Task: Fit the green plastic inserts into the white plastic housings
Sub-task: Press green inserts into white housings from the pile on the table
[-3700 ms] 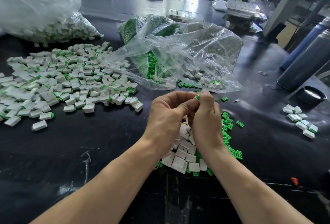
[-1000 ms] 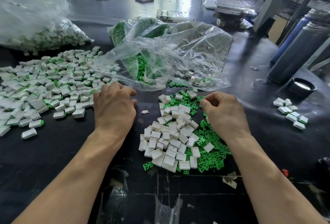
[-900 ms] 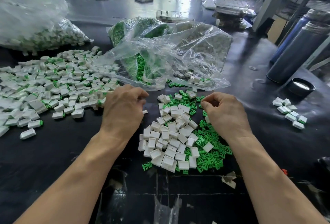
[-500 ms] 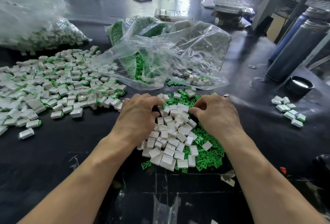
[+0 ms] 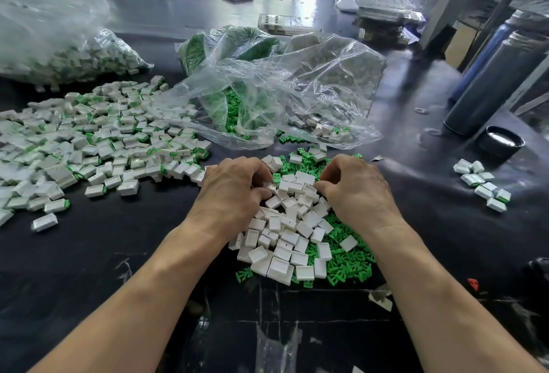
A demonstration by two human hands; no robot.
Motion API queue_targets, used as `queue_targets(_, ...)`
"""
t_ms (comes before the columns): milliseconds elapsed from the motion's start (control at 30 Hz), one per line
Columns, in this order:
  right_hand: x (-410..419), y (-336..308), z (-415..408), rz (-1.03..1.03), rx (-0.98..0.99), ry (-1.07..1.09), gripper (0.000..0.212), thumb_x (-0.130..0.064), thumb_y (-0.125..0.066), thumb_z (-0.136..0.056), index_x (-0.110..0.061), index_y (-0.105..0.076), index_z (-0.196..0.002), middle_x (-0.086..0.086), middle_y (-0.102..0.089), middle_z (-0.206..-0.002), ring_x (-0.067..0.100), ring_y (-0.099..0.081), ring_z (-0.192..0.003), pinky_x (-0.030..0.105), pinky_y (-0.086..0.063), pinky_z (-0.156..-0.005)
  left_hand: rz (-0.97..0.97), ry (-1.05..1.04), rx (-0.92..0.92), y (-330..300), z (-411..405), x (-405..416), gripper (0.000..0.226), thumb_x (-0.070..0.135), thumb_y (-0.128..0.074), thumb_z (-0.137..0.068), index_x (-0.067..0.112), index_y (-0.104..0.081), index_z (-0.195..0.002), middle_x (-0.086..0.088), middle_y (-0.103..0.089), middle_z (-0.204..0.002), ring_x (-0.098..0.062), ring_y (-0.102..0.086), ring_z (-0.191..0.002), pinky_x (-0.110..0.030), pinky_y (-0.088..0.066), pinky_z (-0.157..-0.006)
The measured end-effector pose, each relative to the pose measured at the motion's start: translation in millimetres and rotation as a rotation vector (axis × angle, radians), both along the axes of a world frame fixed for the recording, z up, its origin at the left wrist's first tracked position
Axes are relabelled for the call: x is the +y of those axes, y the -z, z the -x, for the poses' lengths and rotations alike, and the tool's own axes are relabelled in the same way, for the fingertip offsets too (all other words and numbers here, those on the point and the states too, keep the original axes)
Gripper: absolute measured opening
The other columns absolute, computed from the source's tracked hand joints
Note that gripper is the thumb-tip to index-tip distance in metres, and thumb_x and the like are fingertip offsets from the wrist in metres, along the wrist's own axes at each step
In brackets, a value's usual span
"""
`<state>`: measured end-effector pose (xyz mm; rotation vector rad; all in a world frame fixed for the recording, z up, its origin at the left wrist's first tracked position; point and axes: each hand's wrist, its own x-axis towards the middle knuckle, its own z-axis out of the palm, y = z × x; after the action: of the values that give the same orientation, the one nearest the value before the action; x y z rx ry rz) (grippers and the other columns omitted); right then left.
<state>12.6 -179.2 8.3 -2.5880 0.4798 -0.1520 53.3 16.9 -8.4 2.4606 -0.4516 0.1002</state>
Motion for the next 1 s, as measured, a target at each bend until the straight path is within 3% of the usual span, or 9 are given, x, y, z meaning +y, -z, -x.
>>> queue_targets(267, 1, 2, 4, -0.183, -0.19, 0.012, 0.017, -0.029, -0.077, -0.092, -0.027, -0.073, -0.109, -0.011, -0.072, -0.096, 0.016, -0.067, -0.097, 0.043, -0.055, -0.097, -0.031, -0.003, 0.024, -7, 1, 3, 0.014, 0.033, -0.078, -0.088, 0.037, -0.066, -0.087, 0.02, -0.057, -0.083, -0.007, -0.05, -0.089, -0.039, -0.043, -0.097)
queue_targets(367, 2, 4, 6, -0.271, -0.292, 0.001, 0.011, -0.025, -0.076, -0.094, -0.026, -0.076, -0.105, -0.014, -0.072, -0.089, 0.007, -0.068, -0.087, 0.038, -0.058, -0.089, -0.045, -0.01, 0.029, -8, 0, 5, 0.011, 0.036, -0.077, -0.089, 0.039, -0.067, -0.093, 0.02, -0.06, -0.089, -0.007, -0.052, -0.093, -0.037, -0.043, -0.098)
queue_targets(467, 4, 4, 8, -0.41, -0.367, -0.022, 0.01, -0.022, -0.077, -0.094, -0.031, -0.075, -0.097, -0.017, -0.073, -0.084, -0.003, -0.068, -0.082, 0.022, -0.058, -0.078, 0.039, -0.011, 0.023, -7, 1, 7, 0.008, 0.037, -0.076, -0.089, 0.037, -0.069, -0.092, 0.019, -0.062, -0.092, -0.002, -0.056, -0.094, -0.025, -0.046, -0.09)
queue_targets(567, 7, 5, 8, -0.522, -0.413, -0.057, 0.01, -0.02, -0.078, -0.093, -0.029, -0.076, -0.097, -0.016, -0.076, -0.085, -0.002, -0.069, -0.083, 0.017, -0.056, -0.076, 0.206, 0.009, 0.033, -8, 3, 8, 0.013, 0.031, -0.075, -0.09, 0.036, -0.066, -0.098, 0.016, -0.067, -0.089, 0.006, -0.061, -0.084, -0.007, -0.046, -0.071)
queue_targets(733, 15, 7, 8, -0.692, -0.472, -0.135, 0.013, -0.016, -0.079, -0.091, -0.028, -0.075, -0.091, -0.016, -0.076, -0.085, -0.003, -0.067, -0.077, 0.012, -0.049, -0.072, 0.425, 0.063, 0.078, -13, 10, 3, 0.016, 0.019, -0.076, -0.09, 0.03, -0.069, -0.1, 0.012, -0.063, -0.079, 0.004, -0.056, -0.065, -0.011, -0.047, -0.061)
queue_targets(900, 20, 6, 9, -0.771, -0.527, -0.245, 0.02, -0.01, -0.079, -0.091, -0.03, -0.076, -0.091, -0.011, -0.077, -0.087, 0.004, -0.071, -0.084, 0.016, -0.052, -0.078, 0.52, 0.076, 0.133, -14, 12, -1, 0.017, 0.015, -0.078, -0.089, 0.027, -0.074, -0.101, 0.012, -0.067, -0.082, 0.003, -0.058, -0.067, -0.011, -0.047, -0.063)
queue_targets(1000, 22, 6, 10, -0.769, -0.546, -0.29, 0.021, -0.009, -0.079, -0.09, -0.03, -0.076, -0.092, -0.008, -0.078, -0.09, 0.009, -0.072, -0.087, 0.024, -0.056, -0.082, 0.557, 0.095, 0.158, -14, 14, -4, 0.016, 0.014, -0.075, -0.092, 0.028, -0.075, -0.1, 0.0, -0.07, -0.086, -0.007, -0.059, -0.072, -0.017, -0.051, -0.066)
